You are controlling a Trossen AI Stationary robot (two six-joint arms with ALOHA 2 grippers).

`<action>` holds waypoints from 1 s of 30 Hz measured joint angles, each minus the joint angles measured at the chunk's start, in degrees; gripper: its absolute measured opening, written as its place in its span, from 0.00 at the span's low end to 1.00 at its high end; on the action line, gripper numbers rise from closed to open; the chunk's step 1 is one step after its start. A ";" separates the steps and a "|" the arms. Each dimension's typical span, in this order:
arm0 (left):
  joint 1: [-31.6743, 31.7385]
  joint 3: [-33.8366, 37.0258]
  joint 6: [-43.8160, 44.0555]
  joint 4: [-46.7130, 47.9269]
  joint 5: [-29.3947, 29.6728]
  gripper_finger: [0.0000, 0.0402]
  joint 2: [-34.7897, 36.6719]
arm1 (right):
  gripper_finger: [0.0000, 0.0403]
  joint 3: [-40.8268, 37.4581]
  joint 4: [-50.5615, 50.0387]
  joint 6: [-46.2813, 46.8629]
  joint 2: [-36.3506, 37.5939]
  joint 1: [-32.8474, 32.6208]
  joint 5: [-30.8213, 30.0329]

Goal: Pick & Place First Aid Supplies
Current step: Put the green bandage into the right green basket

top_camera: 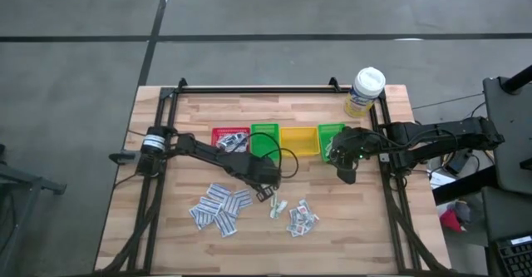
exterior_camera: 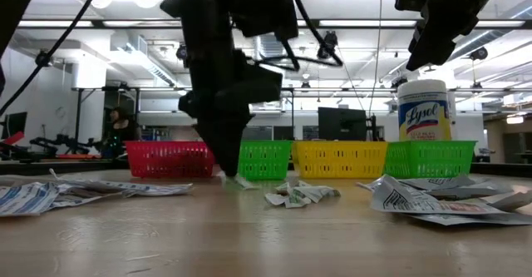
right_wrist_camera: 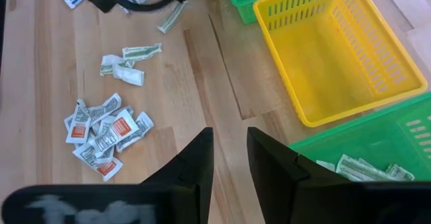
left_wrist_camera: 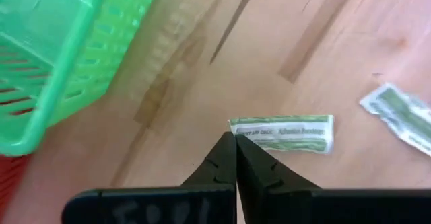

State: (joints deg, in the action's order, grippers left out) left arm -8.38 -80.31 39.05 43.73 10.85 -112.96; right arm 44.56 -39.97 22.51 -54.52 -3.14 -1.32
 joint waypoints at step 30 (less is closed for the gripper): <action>-1.67 0.02 -7.56 -6.77 6.27 0.00 11.85 | 0.25 -4.96 23.89 -4.08 -0.86 -0.09 12.24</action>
State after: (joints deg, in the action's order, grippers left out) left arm -10.05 -80.29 31.49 36.96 17.12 -101.12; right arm 39.60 -16.08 18.42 -55.38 -3.23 10.92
